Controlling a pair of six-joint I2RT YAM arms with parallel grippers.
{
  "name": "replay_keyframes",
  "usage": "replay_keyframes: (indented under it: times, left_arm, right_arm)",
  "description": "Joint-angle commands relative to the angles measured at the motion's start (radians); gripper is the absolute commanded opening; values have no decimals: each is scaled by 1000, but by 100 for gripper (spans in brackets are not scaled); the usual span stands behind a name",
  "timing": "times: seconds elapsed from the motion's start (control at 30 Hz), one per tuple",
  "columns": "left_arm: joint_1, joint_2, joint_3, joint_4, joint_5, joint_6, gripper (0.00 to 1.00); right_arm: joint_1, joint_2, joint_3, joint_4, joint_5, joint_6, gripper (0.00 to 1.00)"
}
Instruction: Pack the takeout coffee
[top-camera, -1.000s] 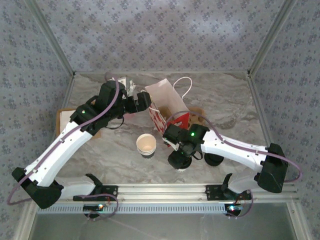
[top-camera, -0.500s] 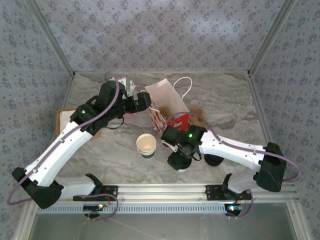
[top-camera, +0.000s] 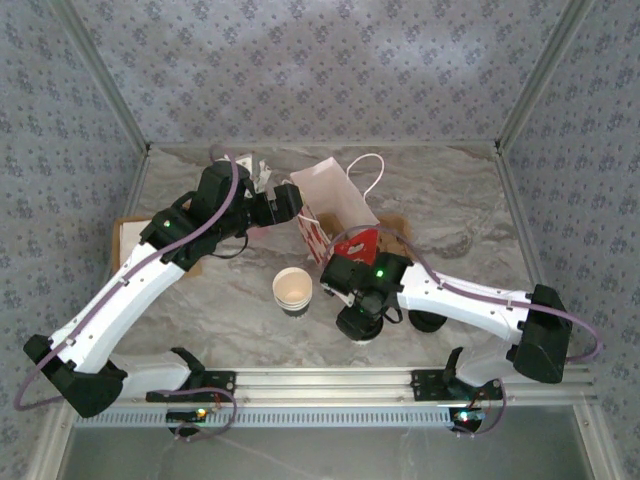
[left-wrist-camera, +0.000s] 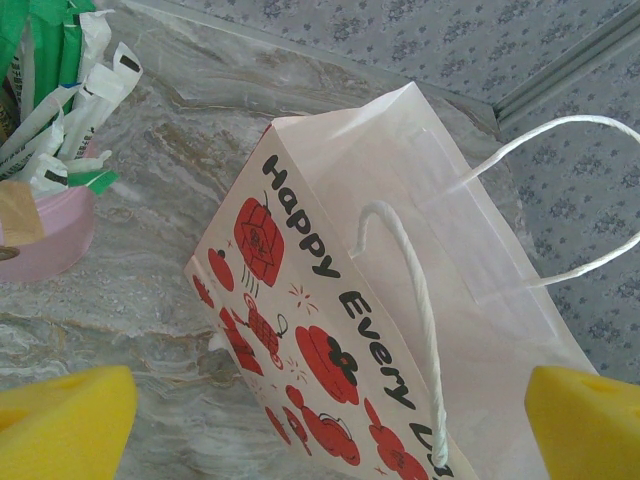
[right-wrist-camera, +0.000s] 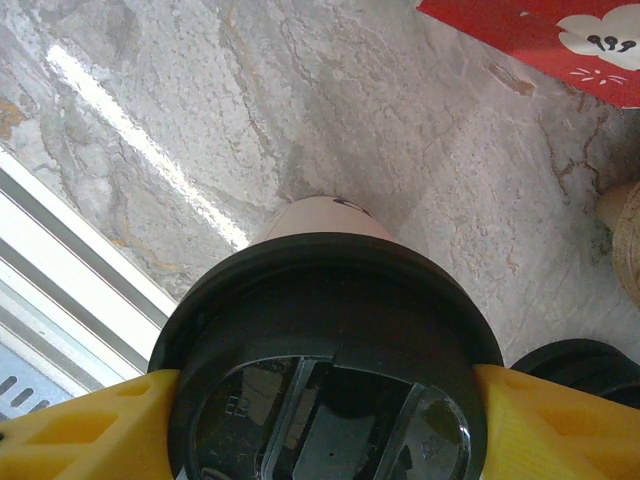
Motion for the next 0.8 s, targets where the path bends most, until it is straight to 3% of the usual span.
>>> replay_keyframes:
  times: [0.0, 0.43, 0.77]
  left_arm:
    - [5, -2, 25, 1, 7, 13, 100]
    - [14, -22, 104, -72, -65, 64, 100]
    - [71, 144, 421, -180, -47, 202, 99]
  right_arm:
    - [10, -13, 21, -58, 4, 16, 66]
    - [13, -213, 123, -103, -44, 49, 63]
    - [5, -388, 276, -145, -93, 63, 63]
